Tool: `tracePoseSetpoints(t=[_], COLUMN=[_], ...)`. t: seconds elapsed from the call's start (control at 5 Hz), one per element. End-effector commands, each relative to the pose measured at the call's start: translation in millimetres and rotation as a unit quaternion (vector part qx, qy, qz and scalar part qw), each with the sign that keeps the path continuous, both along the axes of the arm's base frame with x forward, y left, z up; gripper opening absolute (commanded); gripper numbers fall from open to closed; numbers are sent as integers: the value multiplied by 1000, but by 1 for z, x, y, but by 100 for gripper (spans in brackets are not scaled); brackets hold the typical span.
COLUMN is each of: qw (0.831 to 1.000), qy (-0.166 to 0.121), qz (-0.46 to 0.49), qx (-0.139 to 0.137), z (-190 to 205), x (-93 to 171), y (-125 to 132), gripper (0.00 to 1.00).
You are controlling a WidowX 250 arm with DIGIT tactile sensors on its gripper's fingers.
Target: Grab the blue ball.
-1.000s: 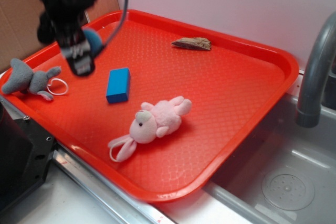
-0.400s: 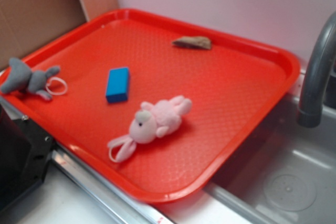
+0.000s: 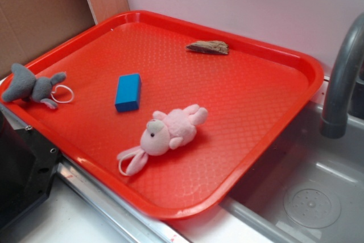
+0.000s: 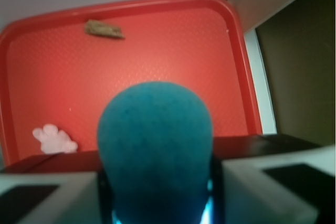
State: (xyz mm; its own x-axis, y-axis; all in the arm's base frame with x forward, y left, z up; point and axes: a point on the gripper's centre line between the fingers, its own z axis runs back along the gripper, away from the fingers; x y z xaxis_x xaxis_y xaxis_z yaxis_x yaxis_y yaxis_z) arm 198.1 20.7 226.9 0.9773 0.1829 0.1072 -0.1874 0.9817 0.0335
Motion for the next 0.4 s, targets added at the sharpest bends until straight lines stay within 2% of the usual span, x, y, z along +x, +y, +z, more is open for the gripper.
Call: tracePoseSetpoints(t=[0.0,0.2], qw=[1000,1000], qy=[-14,-6], qz=[-11,-9], qx=[4,8], z=[-8,-16], x=[9,11], y=[-7,-7], gripper=[0,0])
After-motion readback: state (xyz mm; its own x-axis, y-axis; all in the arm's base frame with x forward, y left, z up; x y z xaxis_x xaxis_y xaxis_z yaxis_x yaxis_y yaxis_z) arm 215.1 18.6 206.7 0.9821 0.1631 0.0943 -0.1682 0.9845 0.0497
